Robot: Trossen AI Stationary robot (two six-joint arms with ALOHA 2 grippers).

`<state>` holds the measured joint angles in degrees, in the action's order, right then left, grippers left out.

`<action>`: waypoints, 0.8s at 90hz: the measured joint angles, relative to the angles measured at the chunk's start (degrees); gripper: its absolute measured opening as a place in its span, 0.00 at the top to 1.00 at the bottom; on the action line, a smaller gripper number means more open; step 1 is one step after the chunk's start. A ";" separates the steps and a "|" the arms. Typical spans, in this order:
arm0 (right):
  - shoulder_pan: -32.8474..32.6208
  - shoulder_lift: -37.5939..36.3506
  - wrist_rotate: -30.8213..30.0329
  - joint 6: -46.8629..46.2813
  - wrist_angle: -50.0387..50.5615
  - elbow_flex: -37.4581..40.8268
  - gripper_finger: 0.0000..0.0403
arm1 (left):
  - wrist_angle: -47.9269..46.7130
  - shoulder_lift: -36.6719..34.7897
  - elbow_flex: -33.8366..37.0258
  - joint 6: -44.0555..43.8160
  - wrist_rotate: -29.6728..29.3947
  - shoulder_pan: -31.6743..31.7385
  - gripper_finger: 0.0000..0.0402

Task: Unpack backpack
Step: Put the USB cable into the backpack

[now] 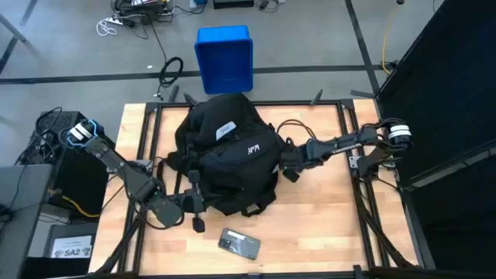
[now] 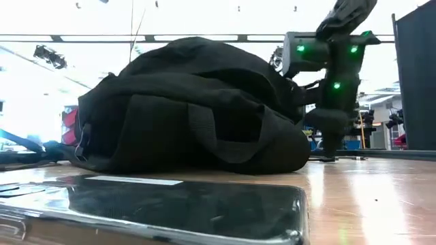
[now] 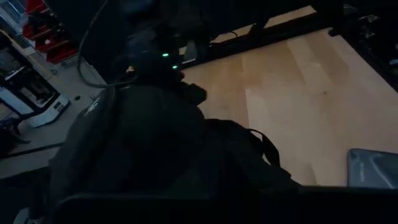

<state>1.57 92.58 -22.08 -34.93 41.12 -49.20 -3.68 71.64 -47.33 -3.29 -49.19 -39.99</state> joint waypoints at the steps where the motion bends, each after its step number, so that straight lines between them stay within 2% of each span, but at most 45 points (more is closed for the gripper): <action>1: 0.22 0.00 0.15 0.36 -0.24 0.01 0.72 | -0.07 0.00 0.00 0.00 0.00 0.00 1.00; 21: 5.19 0.00 8.56 6.38 -5.44 0.78 0.61 | -0.43 -0.02 0.00 -0.29 0.04 0.00 1.00; 36: 8.49 -0.34 9.85 6.43 -6.72 3.87 0.56 | -0.49 -0.02 0.00 -0.95 1.15 0.00 1.00; 46: 9.41 -0.50 11.54 6.63 -9.38 5.93 0.57 | -0.91 -0.02 0.00 -1.46 1.38 0.02 1.00; 57: 9.21 -0.55 12.37 7.95 -11.37 6.55 0.67 | -1.09 -0.02 0.00 -1.44 1.38 0.02 1.00; 72: 7.48 -0.23 12.25 8.12 -11.86 5.78 0.94 | -0.98 -0.02 0.00 -1.46 1.40 0.02 1.00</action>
<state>9.05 92.35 -9.83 -26.81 29.26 -43.42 -4.67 71.61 -47.33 -4.75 -47.79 -39.97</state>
